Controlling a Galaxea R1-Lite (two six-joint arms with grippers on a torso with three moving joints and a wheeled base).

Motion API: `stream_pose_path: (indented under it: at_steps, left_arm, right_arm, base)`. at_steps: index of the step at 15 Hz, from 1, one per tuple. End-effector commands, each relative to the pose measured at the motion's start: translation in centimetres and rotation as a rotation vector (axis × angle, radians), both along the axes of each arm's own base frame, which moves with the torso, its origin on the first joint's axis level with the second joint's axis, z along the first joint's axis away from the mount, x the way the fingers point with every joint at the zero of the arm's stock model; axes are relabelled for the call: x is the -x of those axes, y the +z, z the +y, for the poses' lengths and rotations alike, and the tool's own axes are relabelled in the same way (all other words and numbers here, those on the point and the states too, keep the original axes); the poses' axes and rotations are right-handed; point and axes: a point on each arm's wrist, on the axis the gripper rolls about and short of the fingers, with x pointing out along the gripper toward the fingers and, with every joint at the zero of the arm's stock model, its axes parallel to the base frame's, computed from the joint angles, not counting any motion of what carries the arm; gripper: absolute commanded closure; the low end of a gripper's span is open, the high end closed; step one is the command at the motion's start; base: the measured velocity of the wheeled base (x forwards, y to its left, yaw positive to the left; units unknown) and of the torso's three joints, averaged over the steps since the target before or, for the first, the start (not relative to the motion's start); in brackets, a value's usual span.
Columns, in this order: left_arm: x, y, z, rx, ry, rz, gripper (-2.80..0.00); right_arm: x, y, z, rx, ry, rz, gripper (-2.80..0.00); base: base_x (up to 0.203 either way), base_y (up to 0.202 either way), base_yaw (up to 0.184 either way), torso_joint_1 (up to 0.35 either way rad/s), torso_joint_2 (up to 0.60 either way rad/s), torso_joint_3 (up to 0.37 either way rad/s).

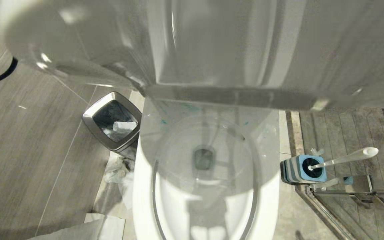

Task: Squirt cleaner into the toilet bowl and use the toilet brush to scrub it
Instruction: Close the toilet lid

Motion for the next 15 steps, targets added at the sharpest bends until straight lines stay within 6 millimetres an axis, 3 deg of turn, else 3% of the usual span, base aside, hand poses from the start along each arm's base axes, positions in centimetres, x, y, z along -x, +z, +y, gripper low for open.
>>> stream_pose_path:
  at_steps: [1, 7, 15]
  left_arm:
    - [0.1, 0.0, 0.0, 0.000, -0.004, -0.002, 0.00]
    - [0.0, -0.5, 0.0, -0.009, -0.006, 0.017, 0.00]
    - [1.8, -1.1, 0.7, -0.013, -0.012, 0.015, 0.00]
  right_arm:
    - [-0.1, -0.3, 0.0, 0.000, 0.001, 0.011, 0.00]
    - [-0.1, -0.3, 0.0, 0.000, 0.001, 0.011, 0.00]
    - [-0.1, -0.3, 0.0, 0.000, 0.001, 0.011, 0.00]
  base:
    - [0.000, 0.000, 0.000, -0.003, 0.00, 0.192]
    - [0.000, 0.000, 0.000, 0.002, 0.00, 0.202]
    - [0.000, 0.000, 0.000, -0.001, 0.00, 0.206]
